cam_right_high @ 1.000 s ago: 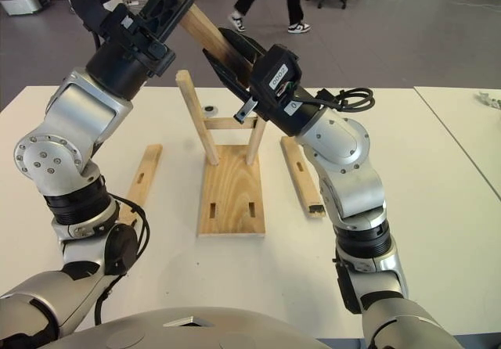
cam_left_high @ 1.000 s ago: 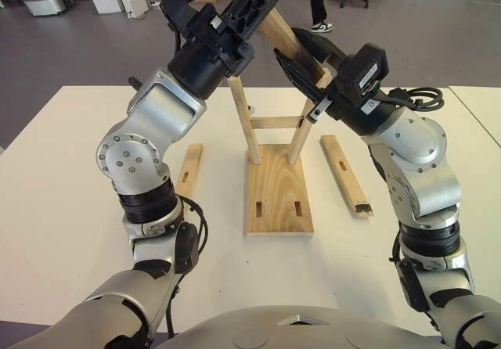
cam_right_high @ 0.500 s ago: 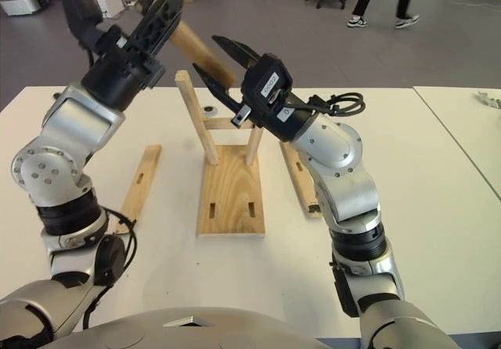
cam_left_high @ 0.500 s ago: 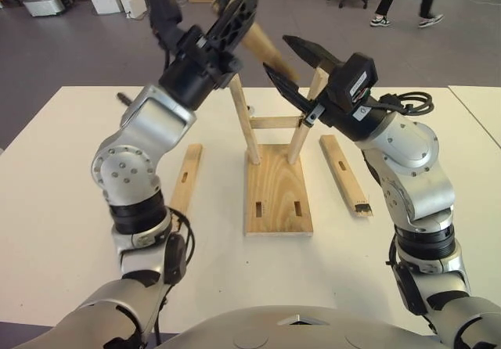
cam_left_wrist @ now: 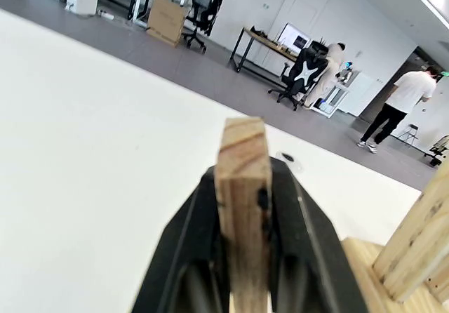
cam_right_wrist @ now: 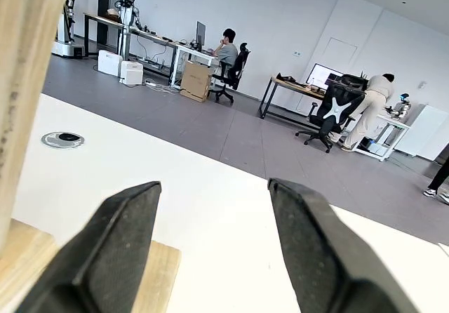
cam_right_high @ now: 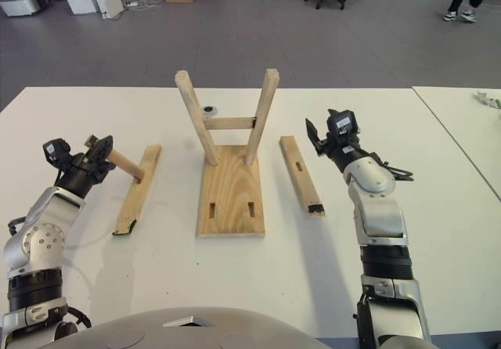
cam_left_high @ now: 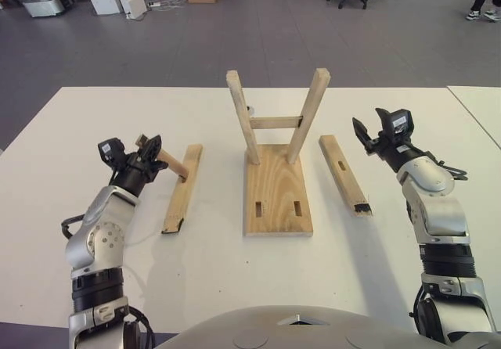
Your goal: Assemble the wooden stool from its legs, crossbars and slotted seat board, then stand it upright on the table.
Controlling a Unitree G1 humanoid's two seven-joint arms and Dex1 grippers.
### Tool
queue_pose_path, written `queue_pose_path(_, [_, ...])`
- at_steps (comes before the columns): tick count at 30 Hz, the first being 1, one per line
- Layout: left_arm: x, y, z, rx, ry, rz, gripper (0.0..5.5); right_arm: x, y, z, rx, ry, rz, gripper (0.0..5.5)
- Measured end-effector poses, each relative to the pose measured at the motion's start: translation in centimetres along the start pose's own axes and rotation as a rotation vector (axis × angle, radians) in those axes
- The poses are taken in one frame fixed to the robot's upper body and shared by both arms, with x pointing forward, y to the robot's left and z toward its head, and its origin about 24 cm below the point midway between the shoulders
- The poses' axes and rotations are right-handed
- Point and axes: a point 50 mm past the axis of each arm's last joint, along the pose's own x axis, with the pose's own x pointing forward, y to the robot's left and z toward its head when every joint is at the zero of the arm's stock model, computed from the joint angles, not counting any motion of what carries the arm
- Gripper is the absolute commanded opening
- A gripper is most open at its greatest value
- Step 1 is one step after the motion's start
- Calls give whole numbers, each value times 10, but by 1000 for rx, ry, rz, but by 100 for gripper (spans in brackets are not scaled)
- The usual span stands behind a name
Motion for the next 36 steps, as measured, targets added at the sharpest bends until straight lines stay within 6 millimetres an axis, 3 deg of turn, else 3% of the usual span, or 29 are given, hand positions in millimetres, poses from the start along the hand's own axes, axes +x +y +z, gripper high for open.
queue_pose_path(7, [-1,3,-3,43,-3,17,40,4,14,-4,-61,-14,27,284])
queue_pose_path(19, [-7,-14,-25,418,-45,-106,41,4,14,-3,-119,-23,31,284])
queue_pose_path(36, [16,-10,-9,417,67,-107,41,5,18,-3,-186,-5,52,284])
